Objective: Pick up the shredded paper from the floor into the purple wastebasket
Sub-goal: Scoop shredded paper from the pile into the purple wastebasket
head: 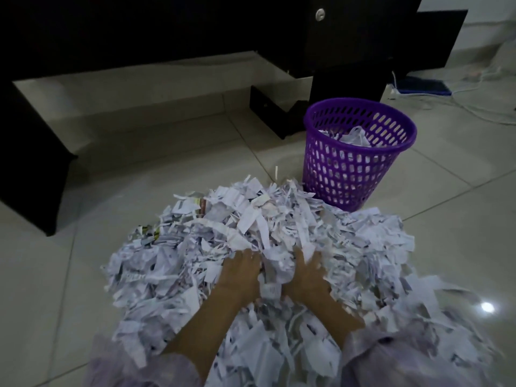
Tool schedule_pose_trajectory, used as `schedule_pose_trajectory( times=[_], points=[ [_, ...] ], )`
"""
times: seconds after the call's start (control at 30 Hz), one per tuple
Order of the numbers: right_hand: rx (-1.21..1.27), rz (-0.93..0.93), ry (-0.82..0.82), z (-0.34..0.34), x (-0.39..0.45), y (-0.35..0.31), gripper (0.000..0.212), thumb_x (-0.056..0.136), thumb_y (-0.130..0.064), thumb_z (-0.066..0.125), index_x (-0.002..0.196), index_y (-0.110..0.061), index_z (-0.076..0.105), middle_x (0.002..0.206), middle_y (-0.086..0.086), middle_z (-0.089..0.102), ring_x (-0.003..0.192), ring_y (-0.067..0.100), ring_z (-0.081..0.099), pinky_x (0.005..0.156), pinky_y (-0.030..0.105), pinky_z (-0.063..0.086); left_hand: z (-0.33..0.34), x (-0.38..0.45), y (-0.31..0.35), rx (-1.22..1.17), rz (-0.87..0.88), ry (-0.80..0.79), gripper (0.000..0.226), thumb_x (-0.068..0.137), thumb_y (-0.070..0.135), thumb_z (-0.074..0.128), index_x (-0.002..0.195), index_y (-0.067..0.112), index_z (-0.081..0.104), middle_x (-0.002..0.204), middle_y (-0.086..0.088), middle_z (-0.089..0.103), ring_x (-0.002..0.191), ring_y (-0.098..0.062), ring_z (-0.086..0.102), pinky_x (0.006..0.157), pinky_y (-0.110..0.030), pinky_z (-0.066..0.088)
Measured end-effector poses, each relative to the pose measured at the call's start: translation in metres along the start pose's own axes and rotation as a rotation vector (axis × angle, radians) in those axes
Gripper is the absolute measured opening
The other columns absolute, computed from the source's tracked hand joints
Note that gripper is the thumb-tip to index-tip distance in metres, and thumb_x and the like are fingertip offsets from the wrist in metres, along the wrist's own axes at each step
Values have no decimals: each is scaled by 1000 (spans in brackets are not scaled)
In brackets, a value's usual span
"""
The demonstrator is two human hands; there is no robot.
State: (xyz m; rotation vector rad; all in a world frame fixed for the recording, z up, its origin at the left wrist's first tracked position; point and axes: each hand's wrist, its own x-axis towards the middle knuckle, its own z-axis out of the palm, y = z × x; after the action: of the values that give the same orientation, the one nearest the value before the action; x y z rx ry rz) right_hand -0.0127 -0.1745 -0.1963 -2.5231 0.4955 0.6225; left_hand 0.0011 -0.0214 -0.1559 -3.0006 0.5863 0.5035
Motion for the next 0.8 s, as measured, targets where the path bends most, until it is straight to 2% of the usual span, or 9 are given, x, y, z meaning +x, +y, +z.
schedule_pose_trajectory(
  times=[0.13, 0.23, 0.3, 0.4, 0.47, 0.63, 0.7, 0.77, 0.8],
  points=[
    [-140, -153, 121, 11, -1, -6, 63, 89, -33, 60, 143, -27, 30, 144, 18, 32, 130, 37, 39, 97, 39, 42, 2, 2, -1, -34, 16, 6, 68, 95, 25, 48, 150, 8, 12, 155, -16, 17, 140, -31, 25, 110, -45, 28],
    [81, -332, 136, 3, -3, -2, 36, 81, -16, 62, 116, -10, 58, 109, 17, 63, 101, 32, 61, 75, 30, 45, -7, 2, 0, -277, 7, -79, 83, 94, 32, 52, 153, 15, -4, 160, -14, -4, 147, -34, 7, 115, -50, 20],
    [200, -398, 152, -9, -3, 2, 32, 78, -22, 56, 103, -4, 64, 102, 17, 68, 97, 30, 64, 73, 27, 41, -13, 6, -2, -404, 41, -90, 84, 92, 37, 54, 153, 20, -1, 160, -12, -6, 147, -33, 6, 116, -47, 22],
    [265, -451, 107, -32, -4, 3, 20, 88, -22, 63, 107, -15, 60, 108, 7, 66, 103, 24, 61, 82, 29, 42, -22, 15, -4, -596, 54, -150, 86, 86, 54, 58, 153, 26, 11, 160, -8, 1, 146, -29, 16, 116, -42, 25],
    [370, -467, 42, -44, -5, 3, 23, 88, -17, 65, 107, -20, 53, 101, 0, 63, 96, 20, 60, 78, 28, 44, -33, 15, 0, -829, 44, -165, 92, 73, 70, 63, 147, 31, 25, 155, -5, 23, 138, -26, 34, 112, -42, 32],
    [539, -450, -105, -63, -11, -8, 63, 84, -19, 71, 130, -13, 29, 113, 1, 51, 106, 21, 54, 86, 27, 48, -50, 22, 13, -1191, 9, -157, 104, 55, 63, 82, 141, 27, 35, 139, 11, 47, 126, -13, 49, 107, -33, 41],
    [600, -464, -170, -69, -17, -12, 72, 84, -26, 69, 137, -13, 21, 120, 0, 47, 108, 16, 51, 79, 16, 47, -55, 25, 16, -1269, 19, -183, 79, 61, 52, 84, 126, 20, 53, 121, 4, 64, 110, -14, 61, 96, -28, 50],
    [681, -457, -217, -70, -18, -9, 75, 85, -16, 70, 139, -13, 18, 122, 2, 51, 107, 14, 56, 79, 18, 52, -63, 20, 22, -1302, 24, -226, 46, 73, 37, 80, 108, 16, 60, 102, -2, 69, 89, -12, 65, 78, -17, 52],
    [706, -448, -230, -70, -19, -8, 80, 80, -8, 75, 138, -15, 19, 120, 1, 55, 106, 14, 60, 82, 24, 55, -63, 18, 22, -1322, 32, -203, 46, 73, 33, 81, 109, 12, 63, 105, -6, 70, 89, -14, 66, 80, -20, 54]
  ],
)
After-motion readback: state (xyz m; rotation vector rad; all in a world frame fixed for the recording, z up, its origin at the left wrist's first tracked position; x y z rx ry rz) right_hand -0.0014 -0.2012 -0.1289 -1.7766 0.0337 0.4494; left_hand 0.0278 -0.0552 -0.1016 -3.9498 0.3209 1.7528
